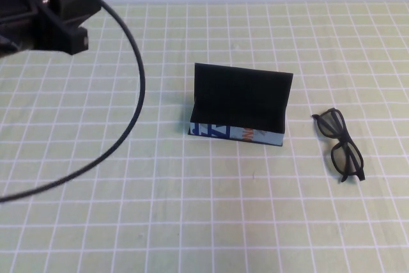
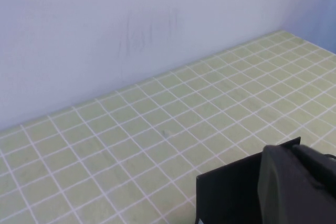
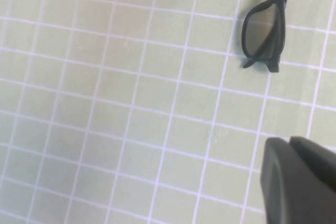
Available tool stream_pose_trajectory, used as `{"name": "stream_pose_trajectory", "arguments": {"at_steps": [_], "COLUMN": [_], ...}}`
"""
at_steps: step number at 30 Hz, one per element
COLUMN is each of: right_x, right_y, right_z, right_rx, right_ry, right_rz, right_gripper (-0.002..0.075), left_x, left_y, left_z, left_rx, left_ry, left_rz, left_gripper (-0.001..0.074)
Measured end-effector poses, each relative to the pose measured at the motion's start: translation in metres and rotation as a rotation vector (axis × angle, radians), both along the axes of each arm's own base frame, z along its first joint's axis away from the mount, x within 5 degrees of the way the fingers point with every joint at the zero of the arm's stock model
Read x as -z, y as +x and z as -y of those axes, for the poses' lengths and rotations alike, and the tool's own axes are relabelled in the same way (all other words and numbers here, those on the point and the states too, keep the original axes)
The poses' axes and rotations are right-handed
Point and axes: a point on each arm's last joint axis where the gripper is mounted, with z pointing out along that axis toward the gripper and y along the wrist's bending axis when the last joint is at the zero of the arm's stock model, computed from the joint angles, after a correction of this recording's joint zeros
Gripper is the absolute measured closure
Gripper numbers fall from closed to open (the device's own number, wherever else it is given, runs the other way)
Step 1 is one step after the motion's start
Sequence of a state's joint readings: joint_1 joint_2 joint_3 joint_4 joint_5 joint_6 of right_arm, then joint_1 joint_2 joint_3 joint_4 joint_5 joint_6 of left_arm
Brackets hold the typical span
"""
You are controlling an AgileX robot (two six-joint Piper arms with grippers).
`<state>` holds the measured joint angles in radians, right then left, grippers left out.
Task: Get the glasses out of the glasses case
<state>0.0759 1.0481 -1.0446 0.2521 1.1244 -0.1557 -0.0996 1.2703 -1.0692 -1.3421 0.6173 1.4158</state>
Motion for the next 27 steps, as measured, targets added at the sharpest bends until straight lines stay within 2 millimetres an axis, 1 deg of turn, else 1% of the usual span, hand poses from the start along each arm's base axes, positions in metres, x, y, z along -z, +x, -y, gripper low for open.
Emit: {"name": "stream_pose_trajectory", "arguments": {"at_steps": [4,6,9,11,12,15,18,21,24,27], "right_x": [-0.009,-0.006,-0.001,0.005,0.008,0.017,0.022,0.021,0.020,0.020], "right_y": [-0.062,-0.090,-0.120,-0.132,-0.137,-0.147,-0.151,-0.154,-0.153,-0.146], "right_z": [0.005,0.007,0.009,0.009,0.009,0.009,0.008,0.009,0.010,0.011], "right_rx": [0.009,0.010,0.009,0.006,0.004,-0.005,-0.019,-0.017,0.015,0.060], "right_ry": [0.015,0.020,0.031,0.042,0.048,0.059,0.060,0.067,0.087,0.121], "right_rz": [0.149,0.217,0.294,0.321,0.330,0.361,0.408,0.493,0.589,0.674], "right_gripper": [0.0741,0.0742,0.0742,0.0742,0.0742,0.0742,0.0742,0.0742,0.0742,0.0742], "left_x": [0.007,0.013,0.024,0.032,0.040,0.054,0.067,0.079,0.098,0.119], "left_y": [-0.042,-0.068,-0.103,-0.124,-0.134,-0.158,-0.179,-0.201,-0.214,-0.220], "left_z": [-0.009,-0.014,-0.022,-0.026,-0.028,-0.033,-0.038,-0.042,-0.048,-0.052], "left_rx": [-0.067,-0.105,-0.161,-0.188,-0.197,-0.230,-0.258,-0.282,-0.327,-0.365], "left_ry": [-0.034,-0.046,-0.057,-0.064,-0.067,-0.083,-0.098,-0.118,-0.131,-0.139], "left_rz": [0.021,0.047,0.086,0.115,0.118,0.155,0.208,0.278,0.322,0.335], "left_gripper": [0.0739,0.0739,0.0739,0.0739,0.0739,0.0739,0.0739,0.0739,0.0739,0.0739]}}
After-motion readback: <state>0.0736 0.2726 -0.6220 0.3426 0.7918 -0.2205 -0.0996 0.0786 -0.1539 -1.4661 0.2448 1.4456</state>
